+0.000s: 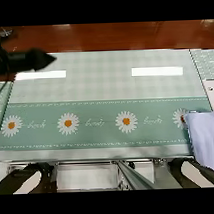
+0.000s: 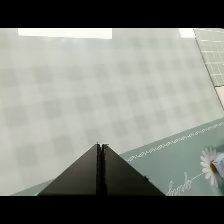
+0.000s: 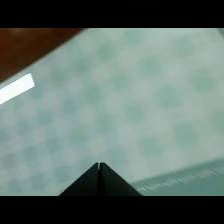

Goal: Fold the shirts.

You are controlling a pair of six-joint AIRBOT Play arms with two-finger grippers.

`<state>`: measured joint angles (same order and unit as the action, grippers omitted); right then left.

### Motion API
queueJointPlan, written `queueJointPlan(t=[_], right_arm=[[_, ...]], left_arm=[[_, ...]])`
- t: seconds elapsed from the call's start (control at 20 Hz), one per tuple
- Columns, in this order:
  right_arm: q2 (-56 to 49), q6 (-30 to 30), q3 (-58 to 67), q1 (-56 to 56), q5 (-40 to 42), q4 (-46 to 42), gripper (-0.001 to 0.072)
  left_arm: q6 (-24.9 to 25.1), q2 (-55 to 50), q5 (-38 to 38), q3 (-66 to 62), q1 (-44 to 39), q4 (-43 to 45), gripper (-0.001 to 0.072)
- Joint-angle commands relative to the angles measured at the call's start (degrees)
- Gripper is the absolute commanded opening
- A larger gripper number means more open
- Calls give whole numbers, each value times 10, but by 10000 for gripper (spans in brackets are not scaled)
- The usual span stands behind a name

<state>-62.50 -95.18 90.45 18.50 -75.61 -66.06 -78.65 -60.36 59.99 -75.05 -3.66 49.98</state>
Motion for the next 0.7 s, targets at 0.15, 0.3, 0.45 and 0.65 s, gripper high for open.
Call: queueJointPlan(t=[0.15,0.3,0.45,0.65], right_arm=[[-174,-26,-78,-340,67,-201,21],[-219,-75,-138,-338,31,-261,22],[-222,-85,-137,-327,21,-275,22],[-222,-85,-137,-325,5,-274,22]], left_arm=[[-113,-86,67,-56,-121,319,21],[-148,-103,56,24,-102,364,21],[-151,-114,59,31,-78,364,22],[-151,-114,91,29,-75,364,22]])
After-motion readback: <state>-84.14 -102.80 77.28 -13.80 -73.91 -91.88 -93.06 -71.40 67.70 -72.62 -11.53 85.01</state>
